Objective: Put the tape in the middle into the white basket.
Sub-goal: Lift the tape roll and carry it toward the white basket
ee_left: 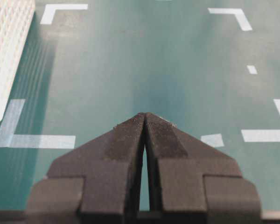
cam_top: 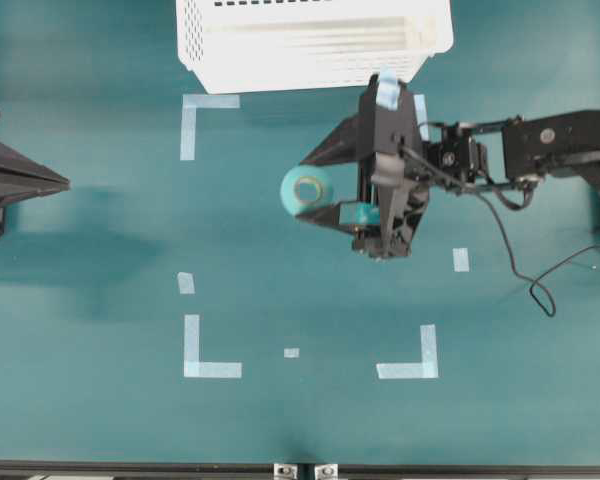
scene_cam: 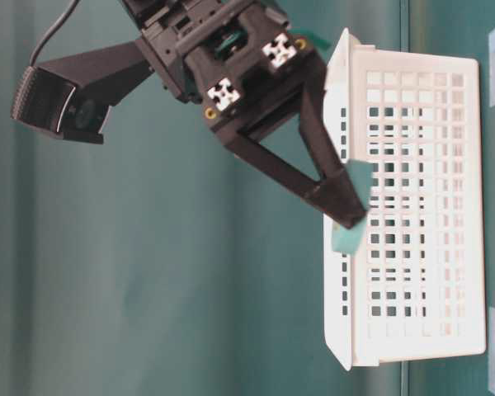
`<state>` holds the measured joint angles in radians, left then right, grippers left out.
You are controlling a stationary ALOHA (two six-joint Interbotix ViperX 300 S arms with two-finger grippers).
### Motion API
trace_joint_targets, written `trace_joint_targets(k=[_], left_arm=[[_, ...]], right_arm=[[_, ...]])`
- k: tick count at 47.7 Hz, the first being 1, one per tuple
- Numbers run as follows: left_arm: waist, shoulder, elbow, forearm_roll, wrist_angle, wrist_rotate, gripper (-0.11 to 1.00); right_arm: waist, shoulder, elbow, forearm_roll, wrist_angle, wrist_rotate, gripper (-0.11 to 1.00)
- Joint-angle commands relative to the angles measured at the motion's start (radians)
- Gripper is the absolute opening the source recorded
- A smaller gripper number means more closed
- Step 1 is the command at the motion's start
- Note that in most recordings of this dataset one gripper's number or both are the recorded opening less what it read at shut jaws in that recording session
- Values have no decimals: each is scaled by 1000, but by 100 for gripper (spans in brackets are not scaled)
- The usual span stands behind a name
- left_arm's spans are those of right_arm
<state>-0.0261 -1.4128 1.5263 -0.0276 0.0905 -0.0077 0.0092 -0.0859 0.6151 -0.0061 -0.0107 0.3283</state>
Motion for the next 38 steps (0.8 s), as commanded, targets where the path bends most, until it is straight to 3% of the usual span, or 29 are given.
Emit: trace_joint_targets(k=[1, 38], left_arm=[[3, 8, -12, 0, -9, 0, -11], [5, 8, -11, 0, -9, 2, -11]], right_arm=[[-23, -35, -26, -2, 8, 0, 67], [-238, -67, -25, -52, 58, -5, 67]])
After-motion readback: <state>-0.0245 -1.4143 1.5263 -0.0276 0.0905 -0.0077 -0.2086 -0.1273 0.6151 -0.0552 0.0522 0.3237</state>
